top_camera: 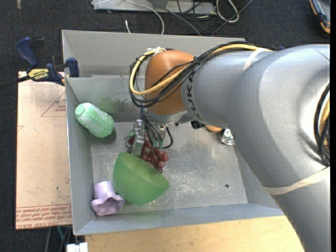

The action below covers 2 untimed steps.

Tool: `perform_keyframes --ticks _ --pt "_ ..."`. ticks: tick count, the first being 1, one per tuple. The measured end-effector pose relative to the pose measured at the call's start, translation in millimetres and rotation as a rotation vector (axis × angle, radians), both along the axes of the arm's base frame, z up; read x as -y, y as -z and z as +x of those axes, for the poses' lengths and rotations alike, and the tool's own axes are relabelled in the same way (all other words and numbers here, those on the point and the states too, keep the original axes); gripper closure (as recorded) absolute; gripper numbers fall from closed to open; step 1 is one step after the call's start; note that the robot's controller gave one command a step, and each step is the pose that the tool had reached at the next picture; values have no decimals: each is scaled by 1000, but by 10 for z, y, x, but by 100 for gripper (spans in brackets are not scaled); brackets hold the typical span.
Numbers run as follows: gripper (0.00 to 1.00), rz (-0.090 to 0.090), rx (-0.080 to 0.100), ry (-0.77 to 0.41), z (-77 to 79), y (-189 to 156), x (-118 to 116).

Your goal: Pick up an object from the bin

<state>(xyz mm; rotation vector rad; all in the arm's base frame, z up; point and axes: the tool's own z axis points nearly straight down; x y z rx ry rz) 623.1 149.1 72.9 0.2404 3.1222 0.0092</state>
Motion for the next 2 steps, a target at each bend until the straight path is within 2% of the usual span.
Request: perform_keyframes --ticks 1,2 --pt "100 0 0 0 0 -1 0" --pt "100 -1 -9 0 -28 -215 5"
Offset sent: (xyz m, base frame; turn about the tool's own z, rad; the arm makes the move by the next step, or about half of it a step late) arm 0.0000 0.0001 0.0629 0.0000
